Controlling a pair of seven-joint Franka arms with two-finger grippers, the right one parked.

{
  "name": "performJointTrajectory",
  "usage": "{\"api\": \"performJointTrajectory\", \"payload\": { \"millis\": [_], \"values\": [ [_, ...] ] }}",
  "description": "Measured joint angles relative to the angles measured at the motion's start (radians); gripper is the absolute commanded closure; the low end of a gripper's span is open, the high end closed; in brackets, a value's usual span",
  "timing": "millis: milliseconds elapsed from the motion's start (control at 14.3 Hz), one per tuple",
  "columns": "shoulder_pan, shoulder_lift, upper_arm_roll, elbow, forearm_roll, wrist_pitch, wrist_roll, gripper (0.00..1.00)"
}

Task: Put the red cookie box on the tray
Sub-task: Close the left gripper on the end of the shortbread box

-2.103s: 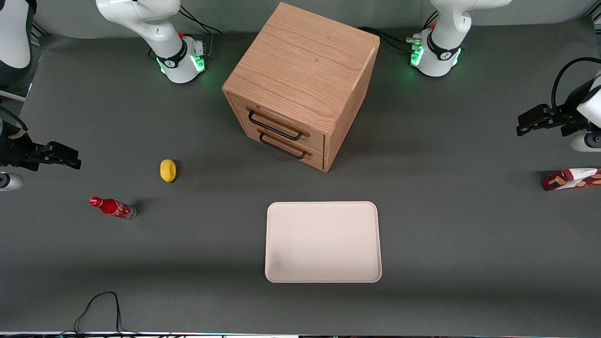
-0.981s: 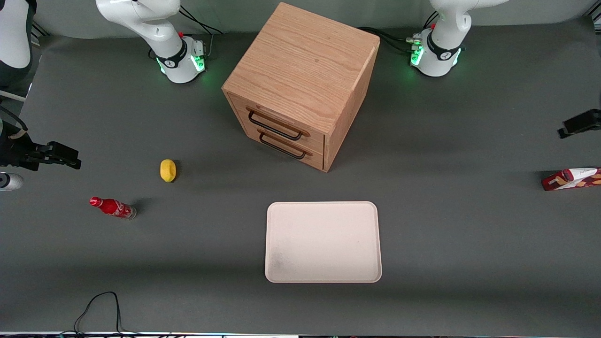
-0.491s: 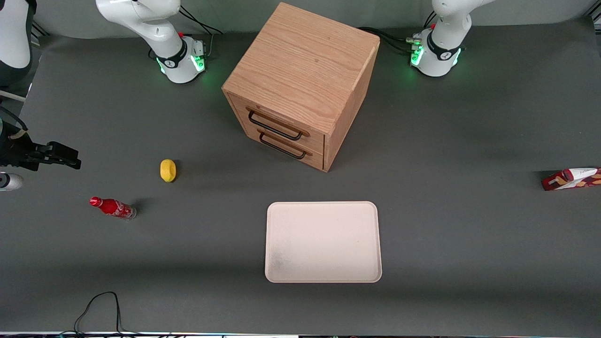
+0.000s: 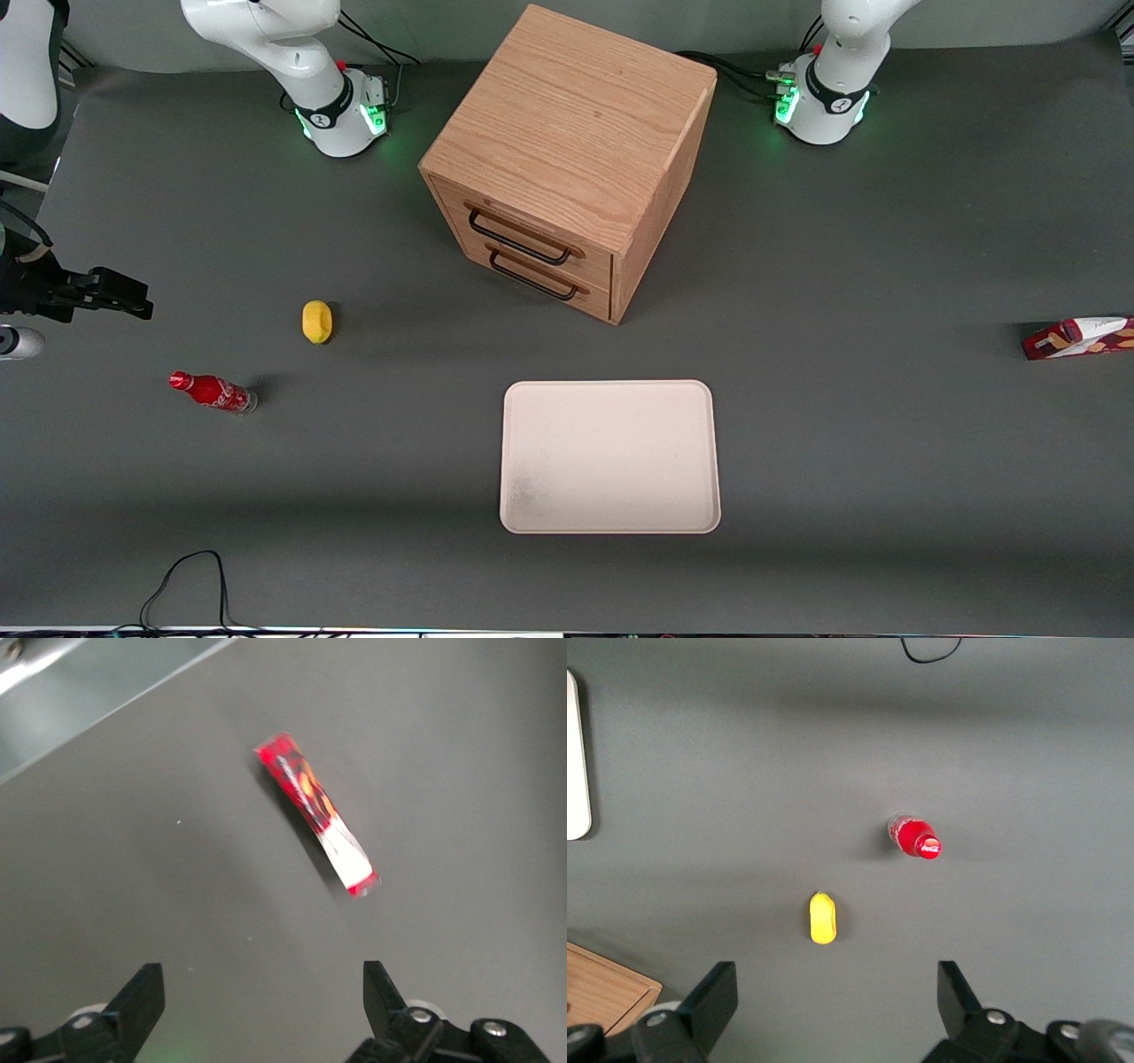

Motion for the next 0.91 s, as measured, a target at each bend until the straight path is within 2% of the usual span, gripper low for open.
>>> {"api": "performJointTrajectory", "payload": {
  "millis": [210,421,701,911],
  "values": [
    [0.015,0.022,-0.001,-0.004,0.0,0.038,-0.241,0.0],
    [0.016,0.035,-0.002,-0.018,0.0,0.067,-0.371,0.0],
    [0.017,0.052,-0.006,-0.141,0.0,0.269,-0.432,0.0],
    [0.017,0.136,-0.007,-0.228,0.0,0.447,-0.434,0.0]
  ]
}}
